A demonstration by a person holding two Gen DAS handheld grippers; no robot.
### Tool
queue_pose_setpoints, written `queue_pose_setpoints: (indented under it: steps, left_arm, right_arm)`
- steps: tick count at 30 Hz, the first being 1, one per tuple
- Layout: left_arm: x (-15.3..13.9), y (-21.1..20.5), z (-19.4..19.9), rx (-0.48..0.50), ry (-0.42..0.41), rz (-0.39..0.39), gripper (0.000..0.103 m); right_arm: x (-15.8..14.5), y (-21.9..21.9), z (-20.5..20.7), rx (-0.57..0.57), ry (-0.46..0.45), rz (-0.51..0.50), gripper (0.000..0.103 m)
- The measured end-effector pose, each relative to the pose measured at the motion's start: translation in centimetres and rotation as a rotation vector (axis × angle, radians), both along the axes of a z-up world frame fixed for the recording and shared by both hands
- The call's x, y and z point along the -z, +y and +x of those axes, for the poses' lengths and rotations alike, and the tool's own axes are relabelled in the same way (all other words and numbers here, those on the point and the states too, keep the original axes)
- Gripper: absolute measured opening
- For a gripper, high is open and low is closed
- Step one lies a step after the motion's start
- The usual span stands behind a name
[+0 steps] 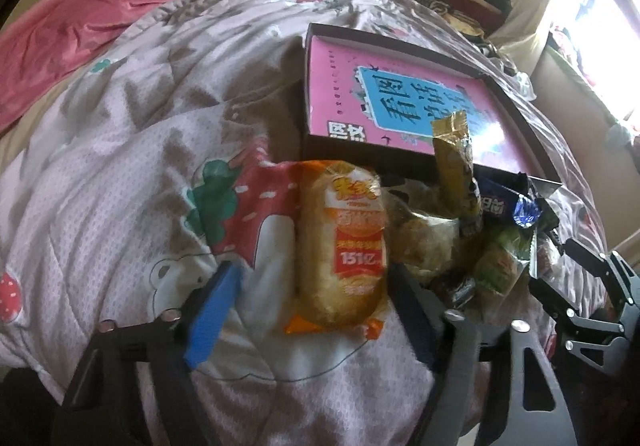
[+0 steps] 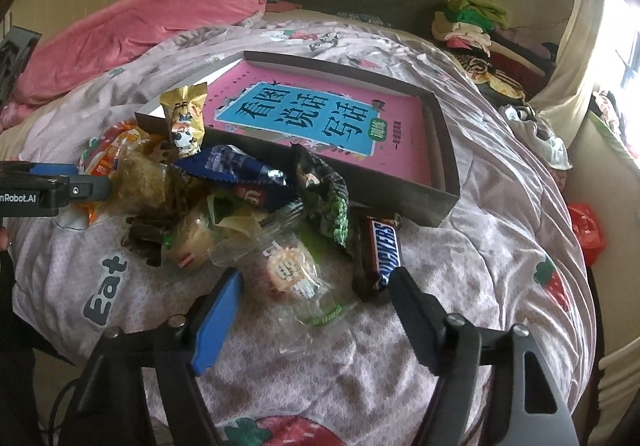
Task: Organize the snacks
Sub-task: 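Reach the left gripper to the orange rice cake bar and close on it, then carry rice cake bar with left gripper while right gripper carries candy bag into tray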
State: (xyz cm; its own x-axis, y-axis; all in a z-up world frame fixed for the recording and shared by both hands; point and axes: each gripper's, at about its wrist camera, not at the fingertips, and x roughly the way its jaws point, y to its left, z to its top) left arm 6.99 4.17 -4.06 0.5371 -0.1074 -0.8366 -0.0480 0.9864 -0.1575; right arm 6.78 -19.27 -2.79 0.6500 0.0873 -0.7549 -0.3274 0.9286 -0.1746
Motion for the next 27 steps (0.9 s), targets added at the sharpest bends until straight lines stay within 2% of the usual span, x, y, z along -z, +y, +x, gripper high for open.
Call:
queue_pose_setpoints:
  steps: [5,12,14,18,20,21,27]
  left_arm:
    - [0.1,0.0,0.3,0.002,0.000,0.000,0.072]
    - [0.1,-0.2,0.8,0.000,-0.006,0.015,0.069]
    - [0.1,-0.2,1.0,0.001,-0.005,0.011,0.060]
    - [0.3,-0.4,1.5,0.009,-0.002,0.008,0.055]
    - [0.3,-0.4,1.6,0.015,-0.005,-0.005,0.040]
    - [0.3,-0.4,1.5,0.015,-0.006,-0.004,0.038]
    - [-0.2,0.4,0.9,0.006,-0.019,-0.059,0.037]
  right_arm:
    - [0.0,0.1,0.4,-0.011,0.007,0.026,0.066]
    - [0.5,0.2,1.0,-0.037,0.051,0.068,0.051]
    - [0.7,0.3,1.2,-0.044,0.061,0.076,0.047]
    - [1.0,0.3,1.4,-0.052,0.075,0.091,0.043]
    - [0.9,0.2,1.4,-0.057,0.073,0.110,0.040]
    - [0.7,0.1,1.3,-0.060,0.071,0.123,0.037]
    - [-0.6,-1.0,0.7,-0.060,0.054,0.213,0.037]
